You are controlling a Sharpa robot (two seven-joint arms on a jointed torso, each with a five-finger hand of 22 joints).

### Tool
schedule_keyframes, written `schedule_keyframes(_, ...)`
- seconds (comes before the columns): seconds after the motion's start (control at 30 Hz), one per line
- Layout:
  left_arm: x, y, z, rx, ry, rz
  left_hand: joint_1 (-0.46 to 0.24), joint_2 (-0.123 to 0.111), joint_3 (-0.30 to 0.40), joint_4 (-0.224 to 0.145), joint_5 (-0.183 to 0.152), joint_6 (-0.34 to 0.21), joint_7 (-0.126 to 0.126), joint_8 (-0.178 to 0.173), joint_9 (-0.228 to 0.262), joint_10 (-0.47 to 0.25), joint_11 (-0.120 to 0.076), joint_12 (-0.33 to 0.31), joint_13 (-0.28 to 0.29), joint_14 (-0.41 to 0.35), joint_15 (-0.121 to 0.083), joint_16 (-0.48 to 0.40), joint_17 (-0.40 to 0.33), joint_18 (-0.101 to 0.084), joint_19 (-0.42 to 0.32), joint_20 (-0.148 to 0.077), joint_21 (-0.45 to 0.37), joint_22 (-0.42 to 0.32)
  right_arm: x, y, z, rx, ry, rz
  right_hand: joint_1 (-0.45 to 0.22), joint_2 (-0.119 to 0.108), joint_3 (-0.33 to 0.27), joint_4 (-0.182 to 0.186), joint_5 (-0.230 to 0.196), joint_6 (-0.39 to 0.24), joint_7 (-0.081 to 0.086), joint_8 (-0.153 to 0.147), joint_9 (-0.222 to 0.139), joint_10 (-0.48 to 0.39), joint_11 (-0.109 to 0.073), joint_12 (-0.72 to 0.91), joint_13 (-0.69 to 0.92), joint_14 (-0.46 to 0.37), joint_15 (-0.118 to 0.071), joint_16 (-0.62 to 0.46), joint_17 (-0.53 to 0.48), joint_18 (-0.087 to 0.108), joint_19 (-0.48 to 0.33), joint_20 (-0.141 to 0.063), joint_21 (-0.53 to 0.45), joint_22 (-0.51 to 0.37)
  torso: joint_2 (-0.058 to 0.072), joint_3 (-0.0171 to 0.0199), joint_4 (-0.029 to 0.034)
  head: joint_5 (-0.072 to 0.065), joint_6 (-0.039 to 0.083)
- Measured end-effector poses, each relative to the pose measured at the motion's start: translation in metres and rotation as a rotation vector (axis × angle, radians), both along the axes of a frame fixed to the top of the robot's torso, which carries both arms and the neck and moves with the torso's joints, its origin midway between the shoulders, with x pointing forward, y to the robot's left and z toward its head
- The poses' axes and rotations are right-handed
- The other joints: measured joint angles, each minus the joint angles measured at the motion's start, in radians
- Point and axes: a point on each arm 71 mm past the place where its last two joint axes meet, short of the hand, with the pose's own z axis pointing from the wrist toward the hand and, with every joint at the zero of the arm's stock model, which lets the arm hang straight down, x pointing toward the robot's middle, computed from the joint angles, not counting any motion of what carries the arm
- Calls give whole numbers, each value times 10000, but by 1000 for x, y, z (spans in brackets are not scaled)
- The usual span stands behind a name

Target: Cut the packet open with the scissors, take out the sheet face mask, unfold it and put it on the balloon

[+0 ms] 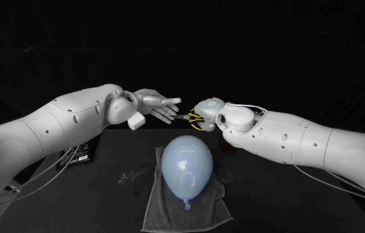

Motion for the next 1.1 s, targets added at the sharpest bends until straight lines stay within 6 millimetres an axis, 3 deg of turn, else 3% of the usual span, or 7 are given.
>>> schedule_keyframes(0.1, 2, 15, 0, -142, -9, 422, -50, 48, -513, 24, 0, 0, 0, -10, -3, -23, 22, 1, 0, -5, 5, 28, 5, 0, -363, -13, -84, -11, -1, -5, 1, 24, -10, -45, -1, -1, 0, 1, 0, -1, 1, 0, 2, 0, 0, 6, 14, 0, 1, 0, -1, 1, 0, 0, 0, 1, 0, 0, -1, 2, 7)
schedule_keyframes(0.17, 3, 31, 1, -328, -49, 922, -115, 18, -662, 27, 0, 0, 0, -40, -10, -37, 36, 1, -1, -37, 37, 73, 16, -150, -565, -6, -145, -34, -2, -12, 1, 112, -4, -108, -2, -2, 15, -13, 0, -2, 2, 0, 4, 0, 0, 6, 31, 0, 1, 0, 0, 0, 4, -4, 0, 3, 0, 0, -1, 3, 15)
schedule_keyframes(0.3, 6, 65, 3, -665, -228, 1980, -335, 34, -665, 23, 0, 3, 2, -40, -10, -33, 33, 96, 14, -3, 3, 232, 69, -133, 180, -49, 133, 79, -7, -30, 3, 608, 32, -156, -3, -4, 70, -39, -19, -48, -15, 72, 8, 0, 0, 6, 84, 0, 2, 0, 36, -1, 38, -39, 38, 5, 0, -2, 5, -2, 26)
schedule_keyframes(0.43, 4, 98, 5, -947, -553, 2924, -237, 238, -661, 19, 0, 306, 75, 65, 37, 233, -214, 261, 32, 443, -219, 582, 208, 363, 885, -77, 542, 214, -16, -49, 8, 1790, 197, -106, -3, -5, 81, -29, -20, -51, -13, 82, 10, 0, 0, 7, 85, 0, 3, 0, 33, -1, 38, -39, 39, 5, 0, -5, 8, 10, 20)
schedule_keyframes(0.6, -4, 129, 6, -1285, -1149, 3724, 791, 672, -468, -59, 0, 705, 53, 144, 93, 689, -469, 351, 32, 1388, -552, 1213, 509, 561, 1855, -305, 1111, 383, -21, -76, 12, 4124, 1287, -404, -3, -6, 83, -29, -20, -79, 14, 82, 99, 0, 0, 7, 135, 1, 4, 0, -117, -3, -3, -66, -48, 4, -6, -12, 12, 26, 17)
schedule_keyframes(1.0, -43, 189, -3, -1786, -2607, 4694, 3140, 890, -249, -166, 0, 1275, -266, 155, -8, 1384, -803, 320, 3, 2506, -1002, 1919, 993, 560, 2906, -890, 1807, 604, -41, -123, 7, 11253, 6174, -1903, -42, -48, 103, 4, -22, -165, 27, 78, 452, 0, 1, 7, 476, 2, 7, -154, -362, -22, -199, -13, -275, -3, 11, 0, 2, 91, -41)
schedule_keyframes(1.1, -51, 203, -9, -1720, -2778, 4875, 3240, 843, -332, -84, -1, 1287, -254, 63, -58, 1424, -761, 224, 3, 2377, -979, 1797, 1007, 558, 2786, -805, 1771, 587, -47, -125, 7, 12436, 7050, -2053, -40, -49, 9, 99, -22, -168, 28, 71, 501, 0, 0, 7, 1168, 3, 8, -154, -383, -65, -199, -13, -312, -3, 13, 0, 0, 56, -77)
